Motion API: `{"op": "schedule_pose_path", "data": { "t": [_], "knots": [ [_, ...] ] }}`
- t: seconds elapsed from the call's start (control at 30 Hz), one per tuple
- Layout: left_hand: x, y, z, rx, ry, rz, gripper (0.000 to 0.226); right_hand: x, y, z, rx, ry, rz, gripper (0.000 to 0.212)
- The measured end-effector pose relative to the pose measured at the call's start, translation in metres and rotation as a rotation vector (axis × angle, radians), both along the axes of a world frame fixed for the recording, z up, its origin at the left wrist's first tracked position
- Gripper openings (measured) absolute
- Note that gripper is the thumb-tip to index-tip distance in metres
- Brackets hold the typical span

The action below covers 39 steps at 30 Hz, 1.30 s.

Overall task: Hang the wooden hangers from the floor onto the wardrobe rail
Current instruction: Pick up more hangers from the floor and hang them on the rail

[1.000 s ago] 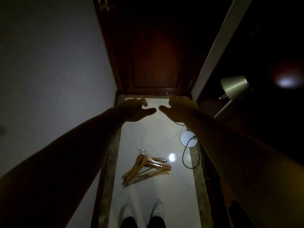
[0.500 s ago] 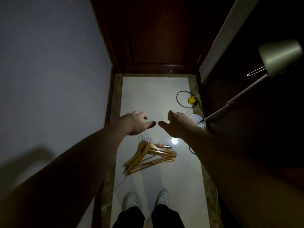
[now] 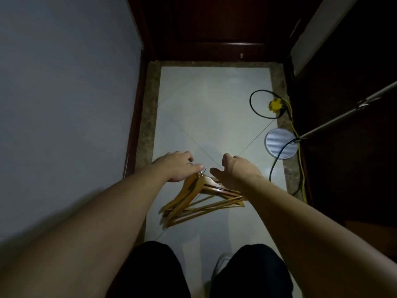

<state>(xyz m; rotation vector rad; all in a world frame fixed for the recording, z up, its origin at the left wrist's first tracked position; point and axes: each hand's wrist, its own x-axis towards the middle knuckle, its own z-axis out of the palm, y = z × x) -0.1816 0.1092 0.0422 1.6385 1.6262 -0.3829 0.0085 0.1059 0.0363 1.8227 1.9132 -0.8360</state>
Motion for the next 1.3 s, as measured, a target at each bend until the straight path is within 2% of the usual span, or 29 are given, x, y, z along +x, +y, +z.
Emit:
{"op": "schedule_pose_path", "data": {
  "t": [0.3, 0.43, 0.73, 0.97, 1.1, 1.3],
  "knots": [
    [-0.001, -0.010, -0.176, -0.069, 0.011, -0.008, 0.068, 0.007, -0.005, -0.185, -0.086, 0.002, -0.036, 0.057],
    [-0.001, -0.020, -0.240, -0.118, 0.018, -0.003, 0.071, 0.010, -0.011, -0.244, -0.096, 0.001, -0.047, 0.059],
    [0.003, -0.040, -0.303, -0.189, 0.001, 0.079, 0.071, 0.004, -0.041, -0.294, -0.129, -0.016, -0.042, 0.056],
    [0.008, -0.046, -0.356, -0.116, 0.118, 0.153, 0.072, -0.005, -0.025, -0.339, -0.109, 0.029, -0.076, 0.063],
    [0.013, -0.054, -0.388, -0.169, 0.103, 0.204, 0.072, -0.011, -0.016, -0.363, -0.102, 0.036, -0.112, 0.063],
    [0.022, -0.052, -0.420, -0.069, 0.082, 0.216, 0.056, -0.008, -0.011, -0.395, -0.110, 0.022, -0.116, 0.064]
  ]
}}
